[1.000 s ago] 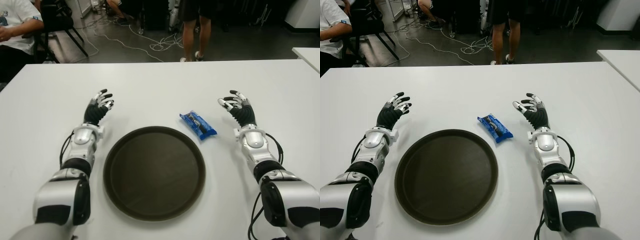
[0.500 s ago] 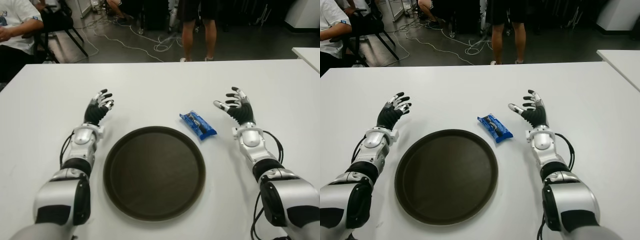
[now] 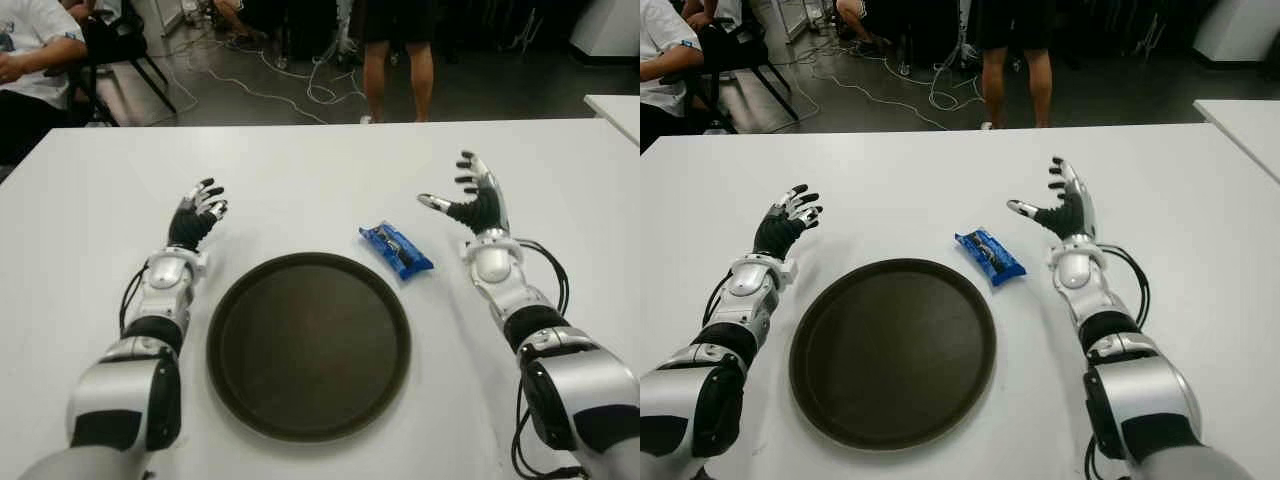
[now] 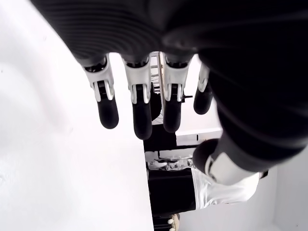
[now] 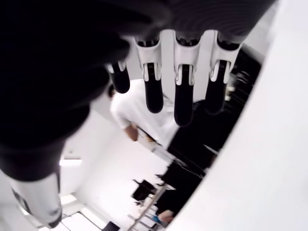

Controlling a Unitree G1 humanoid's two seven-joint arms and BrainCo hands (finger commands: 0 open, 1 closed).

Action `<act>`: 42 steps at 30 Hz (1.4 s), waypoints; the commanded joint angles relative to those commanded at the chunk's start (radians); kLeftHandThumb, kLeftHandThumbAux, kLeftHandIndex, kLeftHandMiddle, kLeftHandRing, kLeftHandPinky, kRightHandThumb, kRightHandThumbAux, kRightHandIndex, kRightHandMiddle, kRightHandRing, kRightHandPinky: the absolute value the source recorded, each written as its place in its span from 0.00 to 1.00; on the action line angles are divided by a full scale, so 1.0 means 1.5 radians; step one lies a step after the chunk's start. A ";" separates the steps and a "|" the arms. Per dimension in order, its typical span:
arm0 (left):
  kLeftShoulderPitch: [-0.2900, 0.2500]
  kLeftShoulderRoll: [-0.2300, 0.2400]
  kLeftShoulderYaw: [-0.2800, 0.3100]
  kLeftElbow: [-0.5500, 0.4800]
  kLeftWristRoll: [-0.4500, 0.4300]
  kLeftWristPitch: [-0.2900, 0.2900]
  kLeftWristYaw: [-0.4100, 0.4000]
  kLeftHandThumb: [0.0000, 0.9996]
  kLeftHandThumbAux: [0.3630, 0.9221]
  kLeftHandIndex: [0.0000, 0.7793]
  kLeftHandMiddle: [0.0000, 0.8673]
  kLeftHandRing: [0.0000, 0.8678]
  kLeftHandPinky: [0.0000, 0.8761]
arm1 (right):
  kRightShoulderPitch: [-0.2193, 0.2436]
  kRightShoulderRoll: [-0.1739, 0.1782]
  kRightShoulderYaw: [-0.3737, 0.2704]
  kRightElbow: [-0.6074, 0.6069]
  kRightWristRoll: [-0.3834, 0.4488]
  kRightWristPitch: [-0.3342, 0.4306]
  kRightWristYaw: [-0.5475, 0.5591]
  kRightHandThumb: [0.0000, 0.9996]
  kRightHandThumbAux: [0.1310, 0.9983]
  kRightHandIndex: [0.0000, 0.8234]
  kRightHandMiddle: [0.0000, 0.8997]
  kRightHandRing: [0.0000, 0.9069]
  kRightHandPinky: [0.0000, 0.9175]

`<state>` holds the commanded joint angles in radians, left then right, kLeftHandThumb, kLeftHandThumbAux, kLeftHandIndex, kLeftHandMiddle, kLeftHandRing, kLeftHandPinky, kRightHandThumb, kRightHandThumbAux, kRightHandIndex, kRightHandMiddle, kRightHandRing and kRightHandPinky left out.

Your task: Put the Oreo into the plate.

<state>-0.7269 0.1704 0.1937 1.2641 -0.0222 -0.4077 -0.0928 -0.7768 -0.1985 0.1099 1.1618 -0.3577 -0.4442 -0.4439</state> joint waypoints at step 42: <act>0.001 -0.005 0.008 -0.004 -0.007 -0.002 -0.001 0.17 0.59 0.16 0.22 0.22 0.22 | 0.102 0.006 0.247 -0.454 -0.278 0.464 0.224 0.00 0.53 0.10 0.12 0.13 0.13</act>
<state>-0.7253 0.1630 0.2057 1.2580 -0.0325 -0.4114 -0.0939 -0.6242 -0.1894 0.4802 0.4811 -0.7750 0.2522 -0.1082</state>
